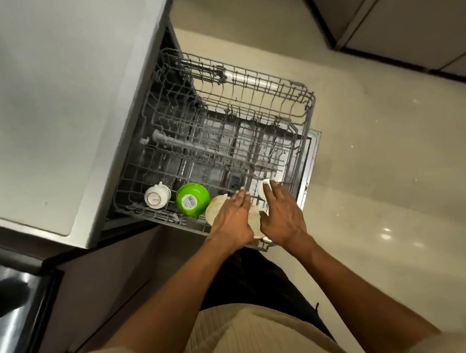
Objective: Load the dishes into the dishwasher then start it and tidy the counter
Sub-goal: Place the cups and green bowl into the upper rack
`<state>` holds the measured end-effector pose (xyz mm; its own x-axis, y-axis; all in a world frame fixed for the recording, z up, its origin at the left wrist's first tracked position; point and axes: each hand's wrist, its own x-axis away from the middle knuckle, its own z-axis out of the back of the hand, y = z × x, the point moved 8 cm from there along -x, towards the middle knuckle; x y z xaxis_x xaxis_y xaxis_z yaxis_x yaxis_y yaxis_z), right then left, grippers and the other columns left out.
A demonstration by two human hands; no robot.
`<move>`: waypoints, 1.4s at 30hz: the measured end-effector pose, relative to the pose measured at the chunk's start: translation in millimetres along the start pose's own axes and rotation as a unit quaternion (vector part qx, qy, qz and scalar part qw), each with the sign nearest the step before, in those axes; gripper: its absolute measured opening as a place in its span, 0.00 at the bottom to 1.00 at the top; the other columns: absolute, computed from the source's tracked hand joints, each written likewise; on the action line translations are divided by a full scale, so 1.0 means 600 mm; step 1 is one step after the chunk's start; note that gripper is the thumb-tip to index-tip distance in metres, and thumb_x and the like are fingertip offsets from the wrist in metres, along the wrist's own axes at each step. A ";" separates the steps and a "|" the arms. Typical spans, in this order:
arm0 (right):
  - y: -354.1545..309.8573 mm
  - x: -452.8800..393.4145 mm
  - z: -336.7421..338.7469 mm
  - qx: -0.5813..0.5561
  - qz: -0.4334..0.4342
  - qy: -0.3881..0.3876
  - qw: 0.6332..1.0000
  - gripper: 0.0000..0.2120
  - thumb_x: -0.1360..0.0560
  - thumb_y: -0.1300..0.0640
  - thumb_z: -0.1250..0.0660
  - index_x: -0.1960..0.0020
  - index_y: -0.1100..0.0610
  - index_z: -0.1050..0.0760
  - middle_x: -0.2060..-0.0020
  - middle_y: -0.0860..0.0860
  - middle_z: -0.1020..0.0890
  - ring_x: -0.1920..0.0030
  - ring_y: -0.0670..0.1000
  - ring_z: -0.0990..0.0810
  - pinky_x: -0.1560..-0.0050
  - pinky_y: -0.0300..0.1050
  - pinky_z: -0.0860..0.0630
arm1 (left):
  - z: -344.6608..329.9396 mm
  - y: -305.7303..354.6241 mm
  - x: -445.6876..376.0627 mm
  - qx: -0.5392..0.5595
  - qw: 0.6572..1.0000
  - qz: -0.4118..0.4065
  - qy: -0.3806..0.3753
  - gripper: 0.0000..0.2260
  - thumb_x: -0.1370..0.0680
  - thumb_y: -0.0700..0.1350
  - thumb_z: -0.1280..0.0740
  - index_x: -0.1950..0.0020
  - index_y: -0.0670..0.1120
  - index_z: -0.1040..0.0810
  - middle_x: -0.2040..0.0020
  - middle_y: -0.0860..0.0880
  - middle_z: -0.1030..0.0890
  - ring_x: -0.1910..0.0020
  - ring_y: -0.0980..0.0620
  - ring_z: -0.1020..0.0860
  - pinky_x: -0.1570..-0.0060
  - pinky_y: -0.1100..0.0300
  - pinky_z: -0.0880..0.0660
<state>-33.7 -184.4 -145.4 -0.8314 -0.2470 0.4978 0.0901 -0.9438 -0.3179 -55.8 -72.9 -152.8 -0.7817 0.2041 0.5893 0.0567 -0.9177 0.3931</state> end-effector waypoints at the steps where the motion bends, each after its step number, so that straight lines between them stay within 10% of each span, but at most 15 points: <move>1: -0.016 0.002 0.009 0.011 0.024 0.003 1.000 0.38 0.22 0.50 0.37 0.18 0.58 0.49 0.19 0.57 0.46 0.19 0.56 0.48 0.21 0.47 0.53 | 0.012 -0.004 0.006 -0.003 1.000 0.009 0.018 0.38 0.25 0.45 0.34 0.19 0.41 0.49 0.18 0.41 0.50 0.20 0.47 0.49 0.22 0.53 0.49; 27: -0.542 0.163 0.069 0.082 0.511 0.070 0.853 0.35 0.22 0.46 0.50 0.19 0.61 0.45 0.20 0.58 0.43 0.19 0.55 0.48 0.20 0.53 0.48 | 0.208 -0.223 0.457 0.100 0.852 0.226 0.461 0.36 0.23 0.42 0.38 0.18 0.43 0.52 0.18 0.45 0.54 0.20 0.53 0.57 0.21 0.54 0.55; 42: -0.801 0.282 -0.057 0.083 0.564 0.037 0.821 0.32 0.21 0.53 0.35 0.20 0.57 0.41 0.20 0.58 0.42 0.20 0.57 0.45 0.21 0.51 0.45 | 0.158 -0.435 0.685 0.166 0.786 0.295 0.517 0.34 0.23 0.43 0.38 0.19 0.42 0.48 0.19 0.43 0.47 0.19 0.50 0.51 0.21 0.48 0.49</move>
<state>-236.4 234.9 63.7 -0.1977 -0.9762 -0.0894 0.8938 -0.1421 -0.4253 -332.8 282.8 53.5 -0.6360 -0.7671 -0.0836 0.6234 -0.5747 0.5302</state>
